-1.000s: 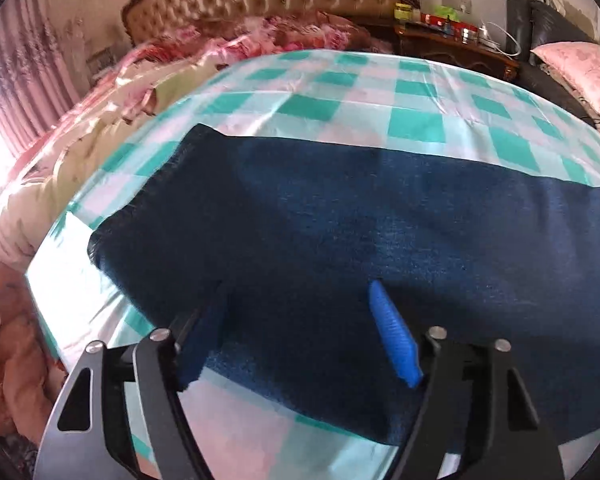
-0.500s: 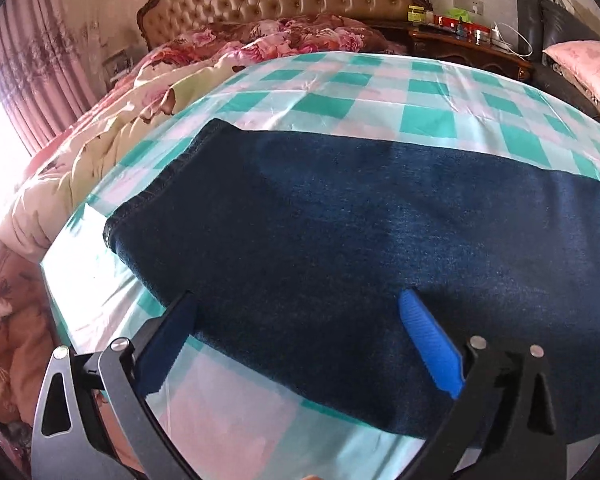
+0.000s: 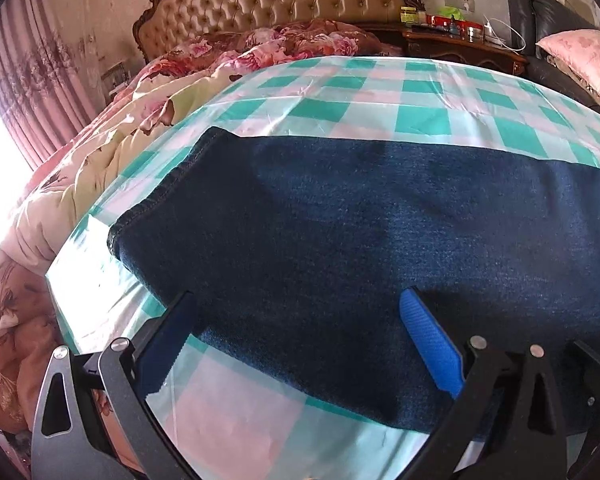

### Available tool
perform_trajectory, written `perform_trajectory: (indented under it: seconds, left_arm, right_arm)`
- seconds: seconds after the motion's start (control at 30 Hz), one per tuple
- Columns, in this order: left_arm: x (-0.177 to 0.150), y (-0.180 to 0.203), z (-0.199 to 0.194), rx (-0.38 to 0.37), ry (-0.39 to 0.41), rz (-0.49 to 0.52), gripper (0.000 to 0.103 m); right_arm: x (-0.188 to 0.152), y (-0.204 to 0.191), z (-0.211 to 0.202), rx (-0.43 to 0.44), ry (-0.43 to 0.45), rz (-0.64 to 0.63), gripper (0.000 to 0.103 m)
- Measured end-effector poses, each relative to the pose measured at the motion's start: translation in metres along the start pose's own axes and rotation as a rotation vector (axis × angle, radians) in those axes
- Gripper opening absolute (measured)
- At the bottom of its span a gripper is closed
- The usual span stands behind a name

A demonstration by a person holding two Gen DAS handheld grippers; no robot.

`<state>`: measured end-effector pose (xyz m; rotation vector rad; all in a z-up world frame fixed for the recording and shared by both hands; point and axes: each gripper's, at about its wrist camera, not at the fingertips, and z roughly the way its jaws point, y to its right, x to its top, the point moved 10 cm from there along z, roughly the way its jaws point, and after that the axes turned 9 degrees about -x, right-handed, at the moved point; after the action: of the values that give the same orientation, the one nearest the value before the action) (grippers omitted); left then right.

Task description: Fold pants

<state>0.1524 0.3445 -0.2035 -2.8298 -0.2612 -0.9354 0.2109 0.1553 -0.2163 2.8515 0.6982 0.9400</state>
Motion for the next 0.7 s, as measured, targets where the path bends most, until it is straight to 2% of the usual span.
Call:
perform_trajectory:
  seconds: [0.13,0.37,0.5,0.57,0.6,0.63,0.67,0.7]
  left_arm:
    - [0.0,0.002,-0.001,0.022,0.004,0.021,0.101]
    - [-0.001,0.001,0.001,0.002,-0.001,0.0,0.101]
    - [-0.002,-0.006,0.002,-0.093,-0.03,-0.05,0.101]
    - [0.001,-0.018,-0.005,-0.078,-0.004,-0.062,0.101]
    - [0.005,-0.032,-0.011,-0.067,0.024,-0.085,0.101]
    - [0.007,-0.045,-0.016,-0.068,0.046,-0.118,0.096]
    - [0.01,-0.061,-0.021,-0.084,0.067,-0.171,0.087]
    - [0.011,-0.082,-0.025,-0.142,0.088,-0.269,0.083]
  right_arm:
    - [0.0,0.001,0.001,0.008,-0.007,0.003,0.098]
    - [-0.001,0.002,0.0,0.013,-0.003,0.001,0.098]
    - [-0.001,0.002,0.0,0.014,-0.003,0.0,0.098]
    - [-0.001,0.002,0.0,0.014,-0.002,0.0,0.098]
    - [-0.001,0.002,0.0,0.014,-0.002,-0.001,0.098]
    - [-0.001,0.002,0.0,0.014,-0.002,-0.001,0.098]
    - [-0.001,0.002,0.001,0.014,-0.002,0.001,0.098]
    - [-0.001,0.002,0.0,0.015,-0.001,0.0,0.098]
